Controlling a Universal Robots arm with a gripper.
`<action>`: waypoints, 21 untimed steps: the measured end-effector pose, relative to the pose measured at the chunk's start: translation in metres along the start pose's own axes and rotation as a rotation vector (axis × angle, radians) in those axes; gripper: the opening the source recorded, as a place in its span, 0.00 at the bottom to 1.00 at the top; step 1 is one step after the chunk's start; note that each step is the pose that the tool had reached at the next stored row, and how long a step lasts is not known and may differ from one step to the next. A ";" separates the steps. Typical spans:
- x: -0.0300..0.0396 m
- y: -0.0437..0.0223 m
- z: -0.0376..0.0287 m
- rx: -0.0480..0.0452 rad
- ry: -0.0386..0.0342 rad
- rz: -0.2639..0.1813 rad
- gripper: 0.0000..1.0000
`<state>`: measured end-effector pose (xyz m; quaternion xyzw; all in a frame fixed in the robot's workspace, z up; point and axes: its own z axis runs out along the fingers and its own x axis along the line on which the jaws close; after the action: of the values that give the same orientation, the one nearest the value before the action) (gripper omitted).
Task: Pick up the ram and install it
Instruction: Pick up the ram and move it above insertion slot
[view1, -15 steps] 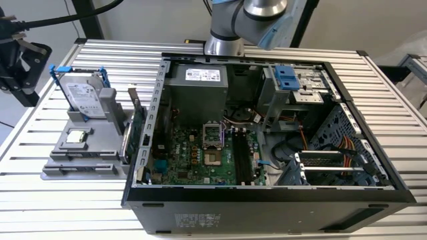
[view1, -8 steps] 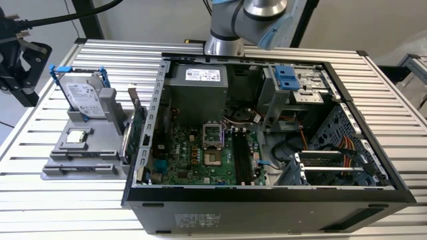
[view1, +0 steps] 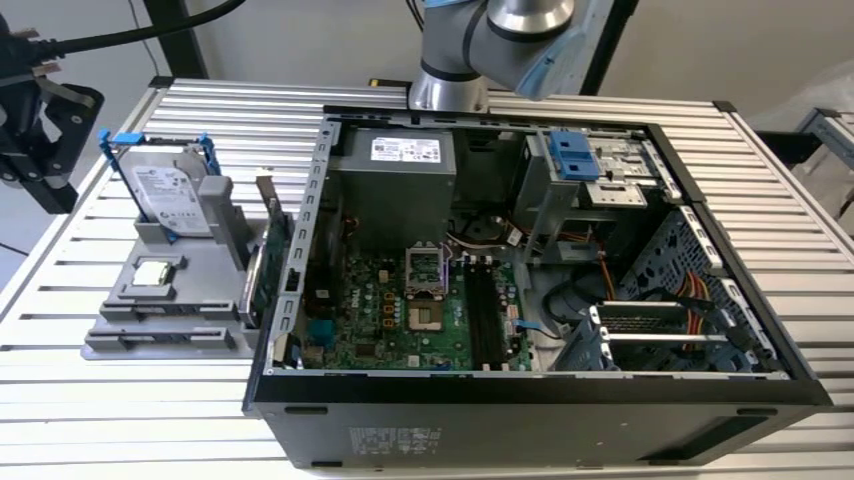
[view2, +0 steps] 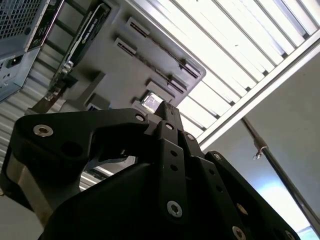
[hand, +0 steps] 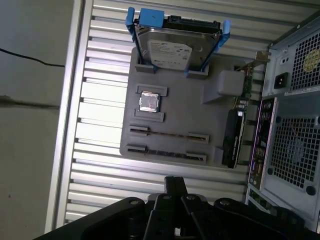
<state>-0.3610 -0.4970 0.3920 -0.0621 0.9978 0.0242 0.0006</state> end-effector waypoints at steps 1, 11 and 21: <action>0.0000 0.0000 0.0000 0.0000 0.0002 -0.004 0.00; 0.0000 0.0000 0.0000 -0.0002 0.0034 -0.069 0.00; 0.0000 0.0000 0.0000 -0.0006 0.0075 -0.156 0.00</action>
<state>-0.3610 -0.4970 0.3920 -0.1397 0.9899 0.0241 -0.0013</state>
